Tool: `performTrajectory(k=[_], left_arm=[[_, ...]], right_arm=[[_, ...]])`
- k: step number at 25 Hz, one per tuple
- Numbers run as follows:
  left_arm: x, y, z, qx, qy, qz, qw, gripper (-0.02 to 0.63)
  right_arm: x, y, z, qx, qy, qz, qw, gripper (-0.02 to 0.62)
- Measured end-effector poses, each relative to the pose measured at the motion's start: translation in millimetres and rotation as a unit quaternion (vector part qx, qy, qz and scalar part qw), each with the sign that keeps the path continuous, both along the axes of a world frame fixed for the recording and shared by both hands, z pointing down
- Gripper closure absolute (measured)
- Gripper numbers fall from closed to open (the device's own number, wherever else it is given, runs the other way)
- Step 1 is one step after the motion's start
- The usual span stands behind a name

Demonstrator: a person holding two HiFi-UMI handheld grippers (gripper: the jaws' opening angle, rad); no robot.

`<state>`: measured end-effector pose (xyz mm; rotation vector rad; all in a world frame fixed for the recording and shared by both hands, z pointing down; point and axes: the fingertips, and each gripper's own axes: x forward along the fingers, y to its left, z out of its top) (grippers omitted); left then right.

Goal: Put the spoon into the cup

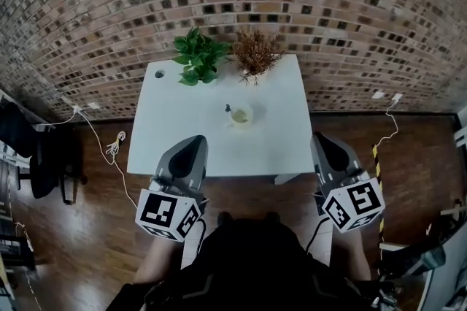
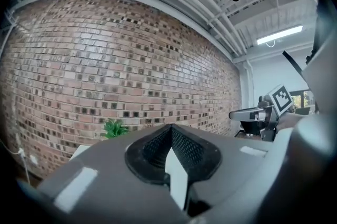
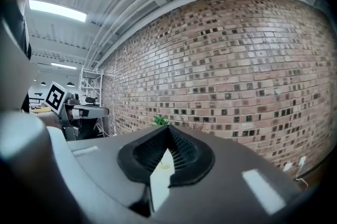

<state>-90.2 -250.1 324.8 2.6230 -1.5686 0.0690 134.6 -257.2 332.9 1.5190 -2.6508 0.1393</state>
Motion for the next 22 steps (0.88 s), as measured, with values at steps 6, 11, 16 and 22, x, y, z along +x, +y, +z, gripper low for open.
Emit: performTrajectory(k=[6, 11, 16, 22], left_arm=[[3, -2, 8, -0.009, 0.002, -0.017, 0.9998, 0.594], [10, -7, 10, -0.014, 0.006, -0.017, 0.9997, 0.594], [7, -9, 3, -0.005, -0.001, -0.015, 0.9999, 0.594], [8, -8, -3, -0.004, -0.006, -0.011, 0.9999, 0.594]], right_arm=[[6, -4, 3, -0.004, -0.011, -0.008, 1.0, 0.589], [8, -6, -4, 0.009, -0.007, -0.017, 1.0, 0.589], [4, -9, -5, 0.008, -0.017, -0.016, 1.0, 0.59], [-2, -7, -5, 0.01, -0.015, -0.023, 1.0, 0.591]])
